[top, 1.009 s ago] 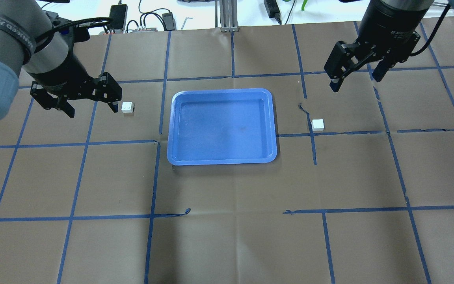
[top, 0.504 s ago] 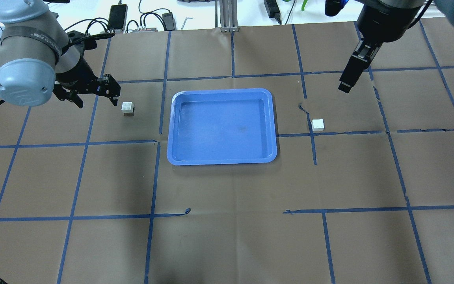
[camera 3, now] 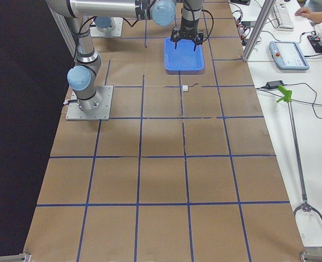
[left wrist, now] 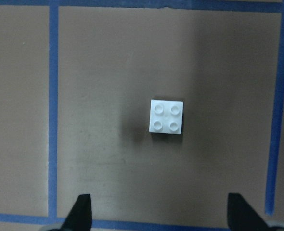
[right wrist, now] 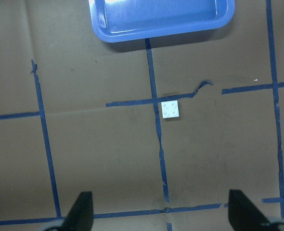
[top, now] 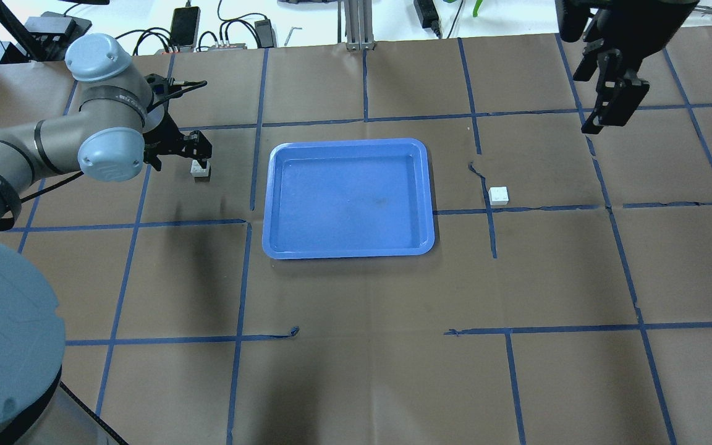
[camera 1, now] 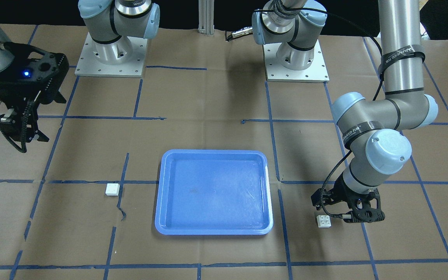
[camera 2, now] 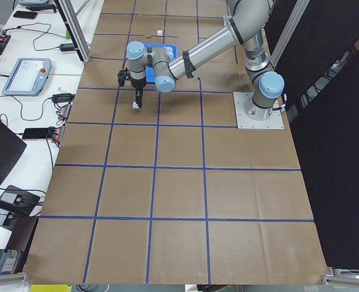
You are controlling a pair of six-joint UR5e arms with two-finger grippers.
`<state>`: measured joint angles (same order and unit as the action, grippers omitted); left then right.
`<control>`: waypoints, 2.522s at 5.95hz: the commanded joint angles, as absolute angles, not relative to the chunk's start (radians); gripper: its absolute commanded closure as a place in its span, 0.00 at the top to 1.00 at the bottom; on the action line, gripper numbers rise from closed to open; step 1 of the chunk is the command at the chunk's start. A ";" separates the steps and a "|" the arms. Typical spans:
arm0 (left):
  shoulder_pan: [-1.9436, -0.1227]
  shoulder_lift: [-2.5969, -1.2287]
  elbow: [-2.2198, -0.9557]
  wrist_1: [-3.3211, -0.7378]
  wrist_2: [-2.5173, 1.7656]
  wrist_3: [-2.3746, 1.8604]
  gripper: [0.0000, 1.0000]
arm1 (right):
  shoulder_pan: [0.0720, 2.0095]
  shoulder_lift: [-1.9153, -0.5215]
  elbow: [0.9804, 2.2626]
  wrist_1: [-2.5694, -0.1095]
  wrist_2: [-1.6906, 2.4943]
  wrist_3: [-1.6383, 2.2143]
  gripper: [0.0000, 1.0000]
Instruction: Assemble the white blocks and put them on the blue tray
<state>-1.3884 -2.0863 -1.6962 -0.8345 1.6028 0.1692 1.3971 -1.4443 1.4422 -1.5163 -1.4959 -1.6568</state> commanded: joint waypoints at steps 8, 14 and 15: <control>-1.388 -2.151 -1.687 -0.755 1.560 0.241 0.15 | 1.163 -1.171 1.841 -1.906 -0.907 -2.148 1.00; -1.763 -2.029 -1.723 -0.778 1.565 0.692 0.06 | 1.193 -1.057 1.841 -1.936 -0.907 -2.181 1.00; -1.832 -2.034 -1.726 -0.779 1.562 0.818 0.06 | 1.193 -1.055 1.841 -1.940 -0.905 -2.180 1.00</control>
